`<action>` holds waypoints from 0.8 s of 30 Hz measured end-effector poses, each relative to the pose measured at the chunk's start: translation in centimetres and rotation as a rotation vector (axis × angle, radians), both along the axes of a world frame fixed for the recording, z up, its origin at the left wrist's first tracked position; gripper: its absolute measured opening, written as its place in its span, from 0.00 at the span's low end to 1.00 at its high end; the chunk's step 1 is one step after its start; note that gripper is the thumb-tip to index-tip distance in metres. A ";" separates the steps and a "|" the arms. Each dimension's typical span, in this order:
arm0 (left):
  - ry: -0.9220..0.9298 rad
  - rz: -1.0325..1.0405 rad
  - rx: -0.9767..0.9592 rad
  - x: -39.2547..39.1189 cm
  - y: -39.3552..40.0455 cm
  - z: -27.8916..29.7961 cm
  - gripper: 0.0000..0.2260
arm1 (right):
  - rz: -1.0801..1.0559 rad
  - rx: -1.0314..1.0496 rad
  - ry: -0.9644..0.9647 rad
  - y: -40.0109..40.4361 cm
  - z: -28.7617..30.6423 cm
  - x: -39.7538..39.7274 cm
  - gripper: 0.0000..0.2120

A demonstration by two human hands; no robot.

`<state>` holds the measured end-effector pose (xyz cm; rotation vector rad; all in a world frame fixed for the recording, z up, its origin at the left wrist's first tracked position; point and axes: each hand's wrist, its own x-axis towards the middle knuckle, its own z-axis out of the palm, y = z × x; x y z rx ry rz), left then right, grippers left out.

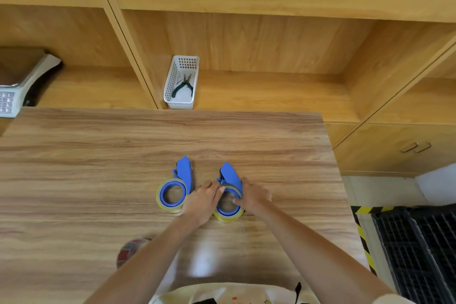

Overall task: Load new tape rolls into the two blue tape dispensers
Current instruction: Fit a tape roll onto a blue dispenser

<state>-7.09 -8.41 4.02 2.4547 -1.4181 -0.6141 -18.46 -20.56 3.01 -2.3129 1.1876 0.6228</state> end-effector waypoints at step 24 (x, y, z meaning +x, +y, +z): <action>1.527 0.424 -0.282 1.6 0.0 3.8 0.30 | -0.545 0.854 -0.609 -1.3 2.6 -0.6 0.20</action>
